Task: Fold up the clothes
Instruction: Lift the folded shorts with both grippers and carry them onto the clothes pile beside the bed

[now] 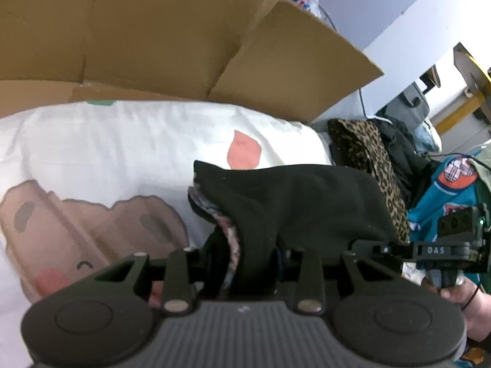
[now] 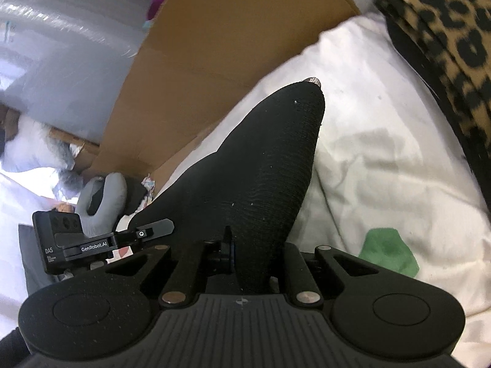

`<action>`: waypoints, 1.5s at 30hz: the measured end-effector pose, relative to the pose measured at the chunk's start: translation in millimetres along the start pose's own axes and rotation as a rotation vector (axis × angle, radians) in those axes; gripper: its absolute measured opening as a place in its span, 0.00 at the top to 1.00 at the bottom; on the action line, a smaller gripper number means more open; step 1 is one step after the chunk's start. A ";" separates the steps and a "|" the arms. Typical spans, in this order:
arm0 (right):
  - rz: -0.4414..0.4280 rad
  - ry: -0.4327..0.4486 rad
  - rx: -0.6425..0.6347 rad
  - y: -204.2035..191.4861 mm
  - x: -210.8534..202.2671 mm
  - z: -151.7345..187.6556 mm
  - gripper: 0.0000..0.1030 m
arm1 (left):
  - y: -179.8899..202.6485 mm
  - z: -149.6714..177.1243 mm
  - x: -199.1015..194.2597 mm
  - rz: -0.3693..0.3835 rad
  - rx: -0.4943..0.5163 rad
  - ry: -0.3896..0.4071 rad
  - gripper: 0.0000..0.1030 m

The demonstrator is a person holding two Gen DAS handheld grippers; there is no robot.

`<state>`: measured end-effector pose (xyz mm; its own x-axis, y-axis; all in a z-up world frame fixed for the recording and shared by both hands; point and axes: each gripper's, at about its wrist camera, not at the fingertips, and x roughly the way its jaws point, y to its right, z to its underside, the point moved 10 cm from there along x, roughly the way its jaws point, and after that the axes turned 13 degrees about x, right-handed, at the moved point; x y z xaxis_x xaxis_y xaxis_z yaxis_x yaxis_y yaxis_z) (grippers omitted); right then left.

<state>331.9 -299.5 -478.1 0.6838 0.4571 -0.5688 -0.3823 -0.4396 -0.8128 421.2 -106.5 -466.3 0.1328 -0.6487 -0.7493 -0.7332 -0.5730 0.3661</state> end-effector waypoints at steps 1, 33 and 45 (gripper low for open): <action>0.000 0.002 -0.012 -3.7 -1.7 -0.6 0.92 | 1.9 -0.7 -3.6 -0.004 -0.002 0.006 0.64; -0.037 0.225 -0.197 -71.8 -146.3 -59.5 0.93 | 130.2 -71.7 -52.7 0.079 0.045 0.226 0.67; -0.006 0.360 -0.231 -72.4 -236.0 -82.6 0.92 | 214.4 -87.6 -33.0 0.201 0.078 0.230 0.67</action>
